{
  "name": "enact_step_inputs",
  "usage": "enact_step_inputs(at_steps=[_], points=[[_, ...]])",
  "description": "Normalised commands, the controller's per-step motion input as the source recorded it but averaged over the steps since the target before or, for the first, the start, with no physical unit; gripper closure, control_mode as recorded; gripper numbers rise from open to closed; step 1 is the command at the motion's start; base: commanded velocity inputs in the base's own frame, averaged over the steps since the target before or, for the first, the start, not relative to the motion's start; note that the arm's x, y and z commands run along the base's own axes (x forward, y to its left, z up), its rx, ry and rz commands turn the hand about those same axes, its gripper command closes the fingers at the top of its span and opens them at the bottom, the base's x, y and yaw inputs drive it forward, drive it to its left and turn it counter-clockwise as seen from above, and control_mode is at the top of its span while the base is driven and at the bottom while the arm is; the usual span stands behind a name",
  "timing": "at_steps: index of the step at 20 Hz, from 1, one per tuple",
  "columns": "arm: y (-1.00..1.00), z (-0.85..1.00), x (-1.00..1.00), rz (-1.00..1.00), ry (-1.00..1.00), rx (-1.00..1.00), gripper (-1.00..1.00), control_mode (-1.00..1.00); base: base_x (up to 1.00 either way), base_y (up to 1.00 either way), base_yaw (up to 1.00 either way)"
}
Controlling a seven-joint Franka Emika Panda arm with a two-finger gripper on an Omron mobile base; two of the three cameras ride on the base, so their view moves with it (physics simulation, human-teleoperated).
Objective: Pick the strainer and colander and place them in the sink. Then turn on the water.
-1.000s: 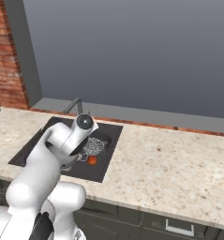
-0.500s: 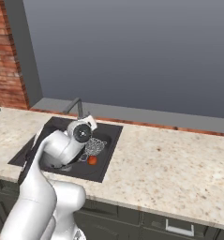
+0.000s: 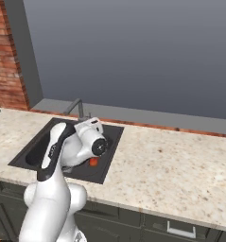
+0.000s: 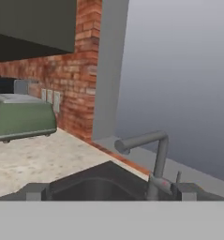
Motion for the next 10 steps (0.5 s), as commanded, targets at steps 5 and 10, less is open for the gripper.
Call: enact_step_inputs(at_steps=[5, 10], points=[[0.11, 0.00, 0.26, 0.03, -0.17, 0.02, -1.00, -1.00, 0.00, 0.00, 0.00], [0.08, 0.00, 0.25, 0.00, -0.21, 0.01, -1.00, -1.00, 0.00, 0.00, 0.00]])
